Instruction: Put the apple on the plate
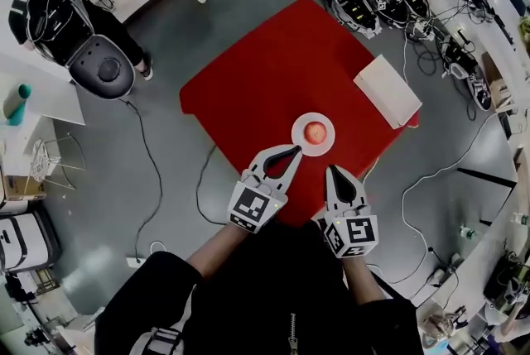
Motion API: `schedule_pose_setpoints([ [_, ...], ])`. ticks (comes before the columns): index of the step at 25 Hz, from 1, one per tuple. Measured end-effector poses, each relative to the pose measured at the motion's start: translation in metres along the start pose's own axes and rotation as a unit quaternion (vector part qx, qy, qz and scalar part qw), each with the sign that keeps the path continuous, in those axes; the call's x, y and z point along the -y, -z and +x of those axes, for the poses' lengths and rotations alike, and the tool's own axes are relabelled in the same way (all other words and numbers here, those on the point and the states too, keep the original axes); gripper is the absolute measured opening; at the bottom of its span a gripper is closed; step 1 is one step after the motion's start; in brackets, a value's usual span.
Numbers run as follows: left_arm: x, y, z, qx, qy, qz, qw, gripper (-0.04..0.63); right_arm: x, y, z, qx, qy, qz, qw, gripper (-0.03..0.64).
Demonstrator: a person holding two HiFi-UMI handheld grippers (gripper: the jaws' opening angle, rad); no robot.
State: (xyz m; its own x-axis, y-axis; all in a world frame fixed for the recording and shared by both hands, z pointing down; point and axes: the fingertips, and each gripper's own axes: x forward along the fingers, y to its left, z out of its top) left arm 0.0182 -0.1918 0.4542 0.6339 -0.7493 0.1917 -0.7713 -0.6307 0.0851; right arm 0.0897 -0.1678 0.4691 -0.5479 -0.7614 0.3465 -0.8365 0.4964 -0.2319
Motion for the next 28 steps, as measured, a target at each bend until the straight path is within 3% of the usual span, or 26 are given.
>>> schedule_pose_setpoints([
  [15,0.006,-0.003,-0.006,-0.006,-0.001,-0.001,1.0,0.006,-0.015,-0.007,0.003,-0.004,-0.024,-0.015,1.0,0.011],
  [28,0.007,-0.002,-0.001,-0.007,0.012,-0.002,0.9999,0.006,-0.012,-0.005,0.0,-0.008,-0.009,-0.014,1.0,0.011],
])
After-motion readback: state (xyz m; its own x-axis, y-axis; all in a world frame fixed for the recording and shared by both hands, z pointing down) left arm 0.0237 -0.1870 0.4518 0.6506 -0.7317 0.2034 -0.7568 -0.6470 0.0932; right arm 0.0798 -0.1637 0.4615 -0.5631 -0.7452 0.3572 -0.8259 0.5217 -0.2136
